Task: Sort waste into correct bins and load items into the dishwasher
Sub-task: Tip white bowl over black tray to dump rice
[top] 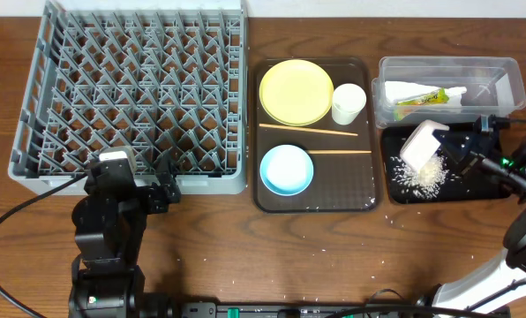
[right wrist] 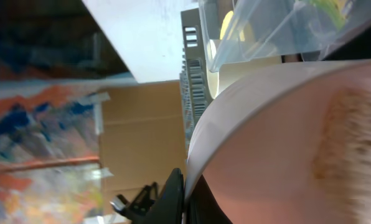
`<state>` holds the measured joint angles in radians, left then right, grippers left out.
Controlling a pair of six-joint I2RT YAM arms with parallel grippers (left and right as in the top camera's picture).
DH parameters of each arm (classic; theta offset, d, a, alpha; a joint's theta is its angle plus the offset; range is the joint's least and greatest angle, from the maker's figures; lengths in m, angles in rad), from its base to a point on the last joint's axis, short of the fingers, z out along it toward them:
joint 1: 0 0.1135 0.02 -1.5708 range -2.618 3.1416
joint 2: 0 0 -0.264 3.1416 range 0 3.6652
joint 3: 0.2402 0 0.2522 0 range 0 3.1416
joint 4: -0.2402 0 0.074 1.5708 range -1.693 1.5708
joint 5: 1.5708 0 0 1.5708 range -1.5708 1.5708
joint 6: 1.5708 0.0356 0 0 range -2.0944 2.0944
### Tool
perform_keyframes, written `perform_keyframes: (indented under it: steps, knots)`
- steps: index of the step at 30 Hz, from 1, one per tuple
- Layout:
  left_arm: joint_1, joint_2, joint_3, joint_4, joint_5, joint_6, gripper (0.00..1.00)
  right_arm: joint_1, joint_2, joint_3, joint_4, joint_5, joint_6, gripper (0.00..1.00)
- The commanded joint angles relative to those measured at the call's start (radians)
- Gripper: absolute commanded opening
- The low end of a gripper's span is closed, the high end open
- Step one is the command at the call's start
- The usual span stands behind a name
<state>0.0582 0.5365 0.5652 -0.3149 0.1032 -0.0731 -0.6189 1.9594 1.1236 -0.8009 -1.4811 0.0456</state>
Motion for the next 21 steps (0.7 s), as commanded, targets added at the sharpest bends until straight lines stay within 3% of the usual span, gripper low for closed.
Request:
perform_keyframes:
  steps: [1, 8, 21]
  knots:
    - [0.003, -0.002, 0.015, 0.0, 0.01, 0.009, 0.95, -0.024, 0.003, 0.001, -0.001, -0.079, 0.113, 0.01]
    - [0.003, -0.002, 0.015, 0.0, 0.01, 0.009, 0.95, -0.077, 0.002, 0.002, 0.003, -0.079, 0.182, 0.01]
    - [0.003, -0.002, 0.015, 0.0, 0.01, 0.009, 0.95, -0.131, -0.017, 0.002, -0.067, -0.079, 0.126, 0.01]
